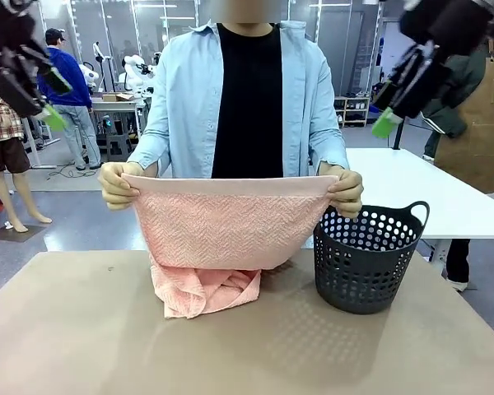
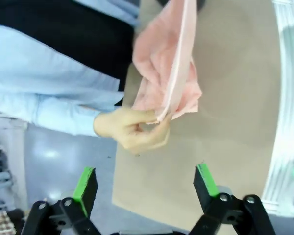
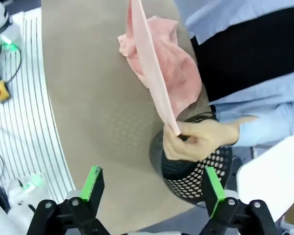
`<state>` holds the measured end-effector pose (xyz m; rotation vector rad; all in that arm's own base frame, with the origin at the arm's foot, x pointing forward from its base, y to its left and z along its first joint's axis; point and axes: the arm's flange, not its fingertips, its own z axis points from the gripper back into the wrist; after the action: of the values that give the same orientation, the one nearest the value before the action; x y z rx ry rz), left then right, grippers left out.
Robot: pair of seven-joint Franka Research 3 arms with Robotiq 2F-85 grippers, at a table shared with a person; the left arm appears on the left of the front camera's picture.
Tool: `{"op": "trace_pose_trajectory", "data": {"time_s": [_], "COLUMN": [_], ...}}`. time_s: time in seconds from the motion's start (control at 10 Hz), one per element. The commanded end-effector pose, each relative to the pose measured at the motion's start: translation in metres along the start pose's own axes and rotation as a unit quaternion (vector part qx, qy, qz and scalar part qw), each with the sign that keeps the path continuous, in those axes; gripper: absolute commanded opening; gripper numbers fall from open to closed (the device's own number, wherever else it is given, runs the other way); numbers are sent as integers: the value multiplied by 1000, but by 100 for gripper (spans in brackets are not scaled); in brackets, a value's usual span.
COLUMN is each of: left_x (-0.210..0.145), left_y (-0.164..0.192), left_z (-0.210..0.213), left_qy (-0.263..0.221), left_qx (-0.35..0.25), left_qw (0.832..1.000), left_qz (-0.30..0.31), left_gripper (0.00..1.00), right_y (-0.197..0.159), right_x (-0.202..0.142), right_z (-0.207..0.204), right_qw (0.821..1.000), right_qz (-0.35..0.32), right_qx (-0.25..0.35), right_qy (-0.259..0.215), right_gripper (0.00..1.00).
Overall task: Fold the towel.
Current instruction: Grab the top end of the 100 cm Hotel Towel extended by the human.
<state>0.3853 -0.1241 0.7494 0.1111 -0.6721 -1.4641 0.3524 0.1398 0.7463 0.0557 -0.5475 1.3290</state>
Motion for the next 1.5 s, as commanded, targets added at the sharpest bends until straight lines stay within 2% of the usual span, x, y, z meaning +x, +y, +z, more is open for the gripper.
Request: {"op": "trace_pose_trajectory", "data": {"time_s": [0.0,0.2,0.6,0.9,1.1,1.2,1.4], "left_x": [20,33,37,39,36,38,38], "left_y": [21,24,23,15,13,16,16], "left_z": [-9,-30,-75,-98,-105,-102,-102], "left_qy": [32,52,72,77,56,72,72], "left_qx": [-28,-47,-98,-110,-107,-106,-106], "left_qw": [998,996,992,991,993,991,991], "left_qz": [-44,-48,-29,-30,-16,-36,-36], "left_gripper": [100,100,100,100,100,100,100], "right_y": [-16,-22,-30,-32,-32,-33,-33], "right_x": [16,31,38,37,33,41,41], "right_z": [-11,-34,-81,-107,-112,-107,-107], "right_qw": [998,996,992,988,991,990,990], "right_qz": [57,67,80,121,109,101,101], "right_qx": [0,15,12,24,25,33,33], "right_qy": [37,56,99,97,76,94,94], "right_gripper": [100,100,100,100,100,100,100]}}
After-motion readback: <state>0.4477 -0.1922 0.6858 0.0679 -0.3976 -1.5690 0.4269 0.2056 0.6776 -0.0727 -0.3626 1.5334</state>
